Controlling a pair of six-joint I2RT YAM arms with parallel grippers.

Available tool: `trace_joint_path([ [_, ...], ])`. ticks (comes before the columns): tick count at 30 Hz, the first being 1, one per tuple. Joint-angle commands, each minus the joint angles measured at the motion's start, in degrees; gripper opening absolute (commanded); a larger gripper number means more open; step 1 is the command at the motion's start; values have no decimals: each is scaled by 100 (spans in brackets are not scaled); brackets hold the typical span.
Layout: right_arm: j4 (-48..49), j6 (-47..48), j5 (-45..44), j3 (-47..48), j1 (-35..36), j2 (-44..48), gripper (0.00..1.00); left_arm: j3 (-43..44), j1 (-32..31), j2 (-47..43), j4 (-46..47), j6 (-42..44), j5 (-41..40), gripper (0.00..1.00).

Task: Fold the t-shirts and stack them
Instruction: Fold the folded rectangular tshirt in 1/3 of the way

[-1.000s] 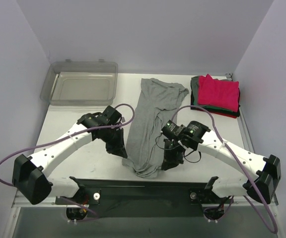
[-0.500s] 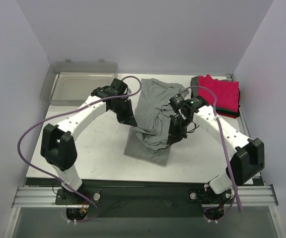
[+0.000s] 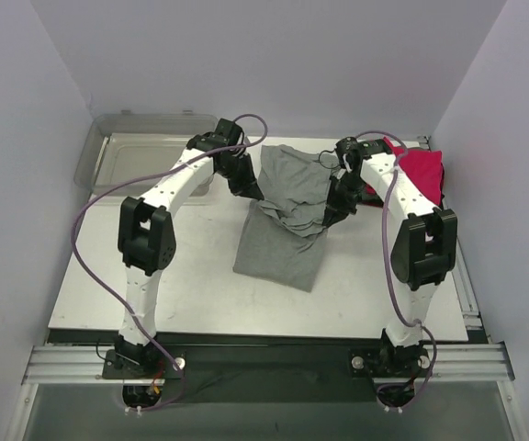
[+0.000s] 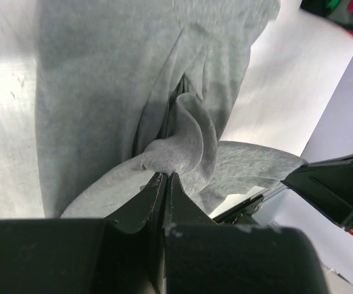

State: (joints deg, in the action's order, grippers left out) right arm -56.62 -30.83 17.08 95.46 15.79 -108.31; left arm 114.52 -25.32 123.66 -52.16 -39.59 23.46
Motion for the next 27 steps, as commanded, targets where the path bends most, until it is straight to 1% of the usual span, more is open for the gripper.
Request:
trace_joint_path([
  [1, -288, 419, 111, 533, -173, -461, 0, 841, 150, 263, -83, 4, 27, 0],
  [6, -288, 534, 146, 974, -463, -1051, 0, 1397, 247, 940, -127, -110, 62, 0],
  [8, -288, 560, 199, 1315, -507, -1349, 0, 1607, 273, 1134, -189, -136, -105, 0],
  [10, -297, 569, 269, 1641, -551, -1691, 0, 1609, 352, 1231, -49, -241, -193, 0],
  [11, -297, 569, 278, 1808, -568, -1806, 0, 1617, 379, 1275, 169, -346, -210, 0],
  [12, -314, 500, 304, 2166, -621, -1929, 0, 1643, 405, 1327, 319, -399, -141, 0],
  [13, -306, 447, 339, 2326, -656, -2139, 12, 1705, 457, 1458, 477, -452, -123, 6],
  [14, -306, 368, 357, 2502, -700, -2228, 23, 1914, 484, 1538, 566, -531, -88, 40],
  [15, -297, 254, 366, 2739, -796, -2308, 33, 2047, 502, 1608, 619, -532, -44, 52],
  [16, -297, 192, 366, 2837, -840, -2395, 51, 2179, 528, 1713, 628, -541, -78, 60],
  [17, -288, 157, 375, 2899, -876, -2405, 57, 2310, 537, 1732, 628, -497, -96, 66],
  [18, -262, 104, 384, 2951, -911, -2379, 60, 2442, 537, 1732, 628, -453, -96, 69],
  [20, -227, 121, 384, 2856, -938, -2177, 61, 2365, 511, 1548, 654, -208, -105, 72],
  [21, -140, 138, 366, 2725, -920, -2072, 61, 2043, 511, 1426, 681, -111, -70, 72],
  [23, 45, 200, 288, 2163, -832, -1659, 60, 1532, 476, 960, 804, 178, -70, 72],
  [24, 107, 226, 235, 1926, -771, -1327, 59, 1155, 458, 767, 874, 258, -61, 72],
  [25, 168, 287, 182, 1410, -701, -1167, 58, 438, 432, 348, 1083, 346, -70, 72],
  [27, 370, 297, 77, 889, -464, -825, 57, -400, 362, -120, 1330, 619, -87, 71],
])
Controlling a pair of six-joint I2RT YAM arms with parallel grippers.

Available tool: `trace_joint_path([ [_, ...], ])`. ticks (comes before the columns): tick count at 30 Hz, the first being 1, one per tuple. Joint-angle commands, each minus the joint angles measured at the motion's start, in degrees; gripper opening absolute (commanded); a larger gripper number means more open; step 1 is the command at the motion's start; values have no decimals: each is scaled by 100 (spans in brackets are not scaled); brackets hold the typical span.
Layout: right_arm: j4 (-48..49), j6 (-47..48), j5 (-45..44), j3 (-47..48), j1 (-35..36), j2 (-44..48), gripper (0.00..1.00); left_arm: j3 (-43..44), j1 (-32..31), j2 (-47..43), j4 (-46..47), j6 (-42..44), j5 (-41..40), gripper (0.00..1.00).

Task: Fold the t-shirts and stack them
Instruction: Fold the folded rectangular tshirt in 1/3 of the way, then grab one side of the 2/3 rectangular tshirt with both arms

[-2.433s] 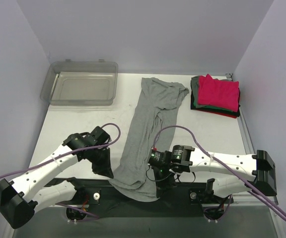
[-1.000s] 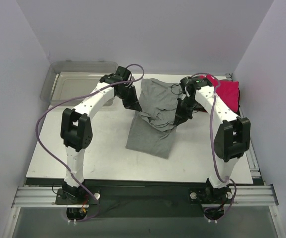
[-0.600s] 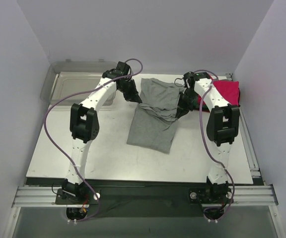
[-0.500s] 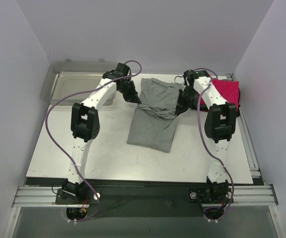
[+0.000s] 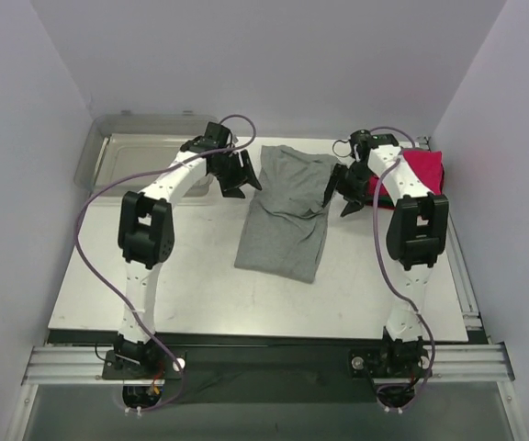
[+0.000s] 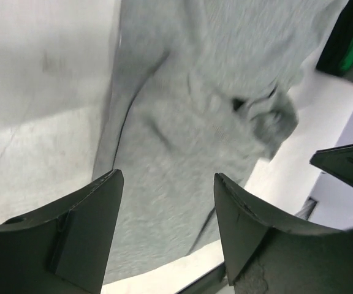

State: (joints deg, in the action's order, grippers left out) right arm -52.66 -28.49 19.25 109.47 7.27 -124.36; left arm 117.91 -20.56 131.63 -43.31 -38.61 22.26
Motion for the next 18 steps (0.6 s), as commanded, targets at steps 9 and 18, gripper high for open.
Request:
trace_joint_path([
  [9, 722, -569, -79, -3325, 1443, 2361, 46, -4125, -221, -2932, 753, 1145, -161, 69],
  [18, 1390, -1010, -61, -4794, 1690, 2891, 40, -5295, -273, -3373, 973, 1110, 287, 72],
])
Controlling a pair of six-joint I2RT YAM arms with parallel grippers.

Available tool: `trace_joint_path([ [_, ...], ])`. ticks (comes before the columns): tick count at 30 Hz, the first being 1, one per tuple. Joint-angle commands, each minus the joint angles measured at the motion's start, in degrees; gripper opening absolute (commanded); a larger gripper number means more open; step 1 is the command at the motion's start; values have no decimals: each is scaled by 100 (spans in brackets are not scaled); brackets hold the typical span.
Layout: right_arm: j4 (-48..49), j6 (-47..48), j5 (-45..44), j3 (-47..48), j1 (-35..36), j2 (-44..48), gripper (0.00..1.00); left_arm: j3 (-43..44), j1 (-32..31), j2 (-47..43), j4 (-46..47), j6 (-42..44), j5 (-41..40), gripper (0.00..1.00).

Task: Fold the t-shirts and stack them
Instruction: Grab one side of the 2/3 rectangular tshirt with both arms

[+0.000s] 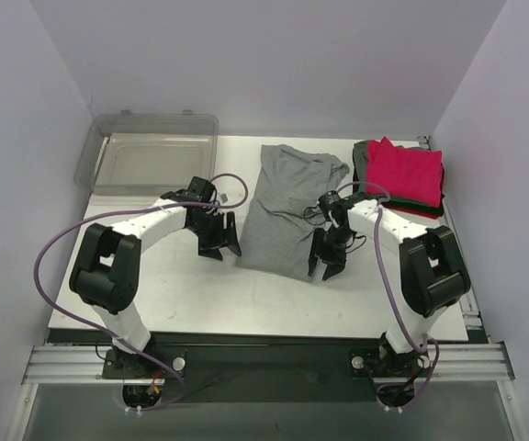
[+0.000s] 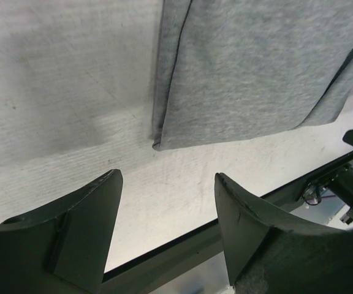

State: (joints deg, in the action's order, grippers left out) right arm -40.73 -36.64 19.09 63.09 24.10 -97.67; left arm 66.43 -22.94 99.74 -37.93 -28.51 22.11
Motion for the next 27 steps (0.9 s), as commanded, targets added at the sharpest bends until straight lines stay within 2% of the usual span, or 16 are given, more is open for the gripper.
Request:
trace_joint_path([
  [1, 232, -203, -46, -183, 7, 187, 40, -183, -35, -157, 471, 65, 372, 73],
  [11, 847, -273, 191, -385, 16, -314, 35, -315, -44, 194, 805, -110, 689, 75],
  [21, 856, -282, 200, -464, 25, -490, 31, -87, -228, 572, 463, -32, 312, 69],
  [25, 865, -317, 200, -552, 34, -516, 25, -60, -299, 730, 392, 4, 224, 67],
  [27, 865, -308, 209, -535, 42, -543, 19, -60, -325, 835, 435, -5, 233, 61],
])
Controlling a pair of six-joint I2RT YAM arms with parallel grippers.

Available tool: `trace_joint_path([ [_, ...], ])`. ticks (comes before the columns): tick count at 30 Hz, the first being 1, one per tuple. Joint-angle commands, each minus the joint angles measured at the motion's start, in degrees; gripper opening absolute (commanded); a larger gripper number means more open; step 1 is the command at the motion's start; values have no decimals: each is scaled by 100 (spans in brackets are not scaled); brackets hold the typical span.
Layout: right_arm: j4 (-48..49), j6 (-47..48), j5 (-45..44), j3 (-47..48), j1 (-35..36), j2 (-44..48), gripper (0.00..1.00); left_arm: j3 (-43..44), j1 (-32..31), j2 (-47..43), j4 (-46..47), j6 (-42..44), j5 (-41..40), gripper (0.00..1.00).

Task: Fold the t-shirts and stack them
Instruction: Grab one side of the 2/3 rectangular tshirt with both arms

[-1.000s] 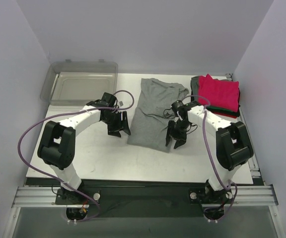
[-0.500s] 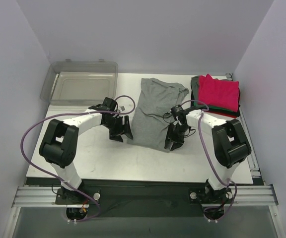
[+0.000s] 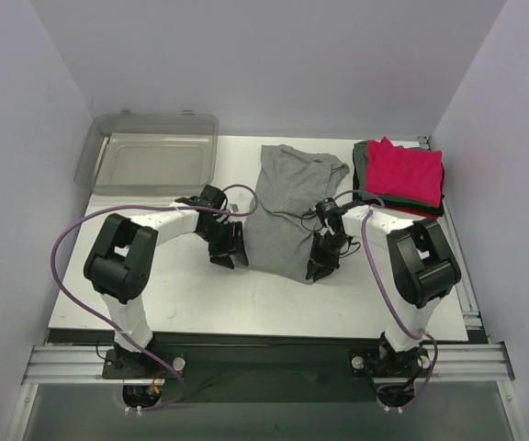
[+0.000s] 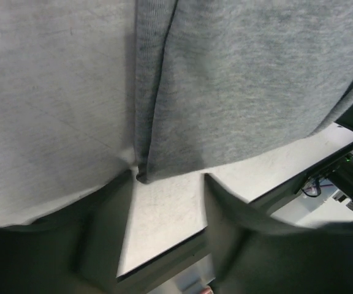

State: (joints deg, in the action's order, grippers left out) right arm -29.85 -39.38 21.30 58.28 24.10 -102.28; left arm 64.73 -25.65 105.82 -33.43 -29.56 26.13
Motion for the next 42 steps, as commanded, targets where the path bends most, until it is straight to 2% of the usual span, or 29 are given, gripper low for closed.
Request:
trace_joint_path([
  [1, -223, -35, -12, -45, 42, -82, 16, 75, -54, 246, 12, 100, -161, 50],
  [4, -267, -35, -20, -27, 42, -29, 4, 40, -54, 334, 135, 73, -152, 25],
  [7, -407, 9, -90, 34, 25, 85, 0, 75, -37, 361, 109, 91, -240, 11],
  [8, -547, 70, -143, 104, 25, 111, 0, 101, -28, 326, 91, 82, -344, 0],
  [17, -1347, 378, -653, 386, -1, 463, 0, 101, 51, -615, -111, -6, -1075, 0],
  [30, -1647, 694, -838, 17, 16, 709, 0, -461, -54, -1019, -76, -225, -926, 0],
  [31, -1665, 694, -829, -27, 16, 727, 2, -513, -54, -1028, -59, -234, -812, 0],
  [32, -1647, 712, -829, -80, 25, 753, 11, -584, -63, -1037, -41, -252, -750, 0],
  [34, -1647, 695, -786, -98, 25, 797, 20, -654, -124, -1055, 29, -287, -601, 0],
  [35, -1647, 686, -750, -98, 25, 884, 32, -672, -151, -1055, 12, -296, -548, 1],
  [36, -1647, 677, -715, -106, 25, 929, 37, -672, -177, -1055, -14, -305, -530, 9],
  [37, -1630, 668, -689, -106, 16, 990, 41, -663, -221, -1063, -58, -305, -539, 19],
  [38, -1621, 659, -619, -115, 16, 1095, 46, -672, -221, -1116, -93, -305, -556, 38],
  [40, -1534, 685, -557, -194, 16, 1175, 49, -690, -230, -1169, -155, -340, -591, 52],
  [42, -1411, 677, -399, -360, 16, 1219, 50, -751, -230, -1230, -120, -375, -591, 58],
])
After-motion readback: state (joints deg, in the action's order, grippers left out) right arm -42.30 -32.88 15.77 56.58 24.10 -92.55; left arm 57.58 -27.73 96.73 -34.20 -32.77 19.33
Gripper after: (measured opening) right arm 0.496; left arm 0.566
